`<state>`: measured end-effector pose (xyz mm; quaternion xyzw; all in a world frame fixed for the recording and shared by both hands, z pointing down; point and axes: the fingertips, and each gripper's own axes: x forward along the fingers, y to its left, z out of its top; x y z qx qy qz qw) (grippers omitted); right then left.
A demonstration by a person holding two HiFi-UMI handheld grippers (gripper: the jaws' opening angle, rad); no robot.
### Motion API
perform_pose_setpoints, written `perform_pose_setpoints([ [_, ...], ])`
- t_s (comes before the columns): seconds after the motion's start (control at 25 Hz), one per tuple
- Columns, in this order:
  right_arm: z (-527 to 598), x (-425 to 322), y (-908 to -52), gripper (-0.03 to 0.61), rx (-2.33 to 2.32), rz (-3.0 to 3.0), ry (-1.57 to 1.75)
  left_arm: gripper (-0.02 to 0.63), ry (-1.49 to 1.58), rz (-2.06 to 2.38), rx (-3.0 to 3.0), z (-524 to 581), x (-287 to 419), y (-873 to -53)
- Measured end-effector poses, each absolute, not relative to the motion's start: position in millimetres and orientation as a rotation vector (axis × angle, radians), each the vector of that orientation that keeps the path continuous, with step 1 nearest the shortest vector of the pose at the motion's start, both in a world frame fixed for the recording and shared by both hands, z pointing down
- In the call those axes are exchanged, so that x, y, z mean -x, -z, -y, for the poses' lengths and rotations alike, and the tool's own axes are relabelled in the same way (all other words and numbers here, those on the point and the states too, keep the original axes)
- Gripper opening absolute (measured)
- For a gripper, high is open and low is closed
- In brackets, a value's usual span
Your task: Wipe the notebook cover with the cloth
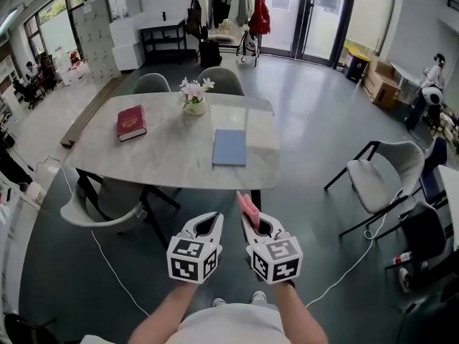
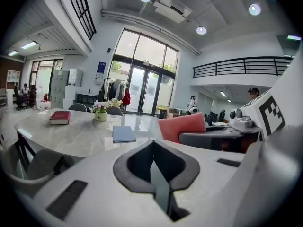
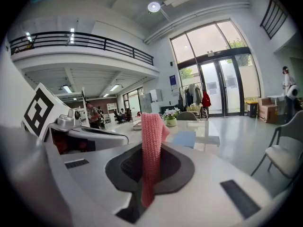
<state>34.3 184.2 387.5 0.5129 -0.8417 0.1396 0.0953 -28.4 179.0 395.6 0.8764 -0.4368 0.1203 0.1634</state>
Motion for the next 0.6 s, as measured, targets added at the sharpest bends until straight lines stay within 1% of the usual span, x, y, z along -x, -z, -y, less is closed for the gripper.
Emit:
perform_pose_setpoints([
  [0.28, -181.9, -12.5, -389.8, 0.015, -1.507, 2.488, -0.406, 0.006, -0.335, 1.218, -2.498, -176.6, 44.5, -401.0],
  [0.6, -171.4, -11.2, -391.6, 0.015, -1.503, 2.476, -0.387, 0.006, -0.31, 1.214, -2.492, -166.7, 47.7, -404.0],
])
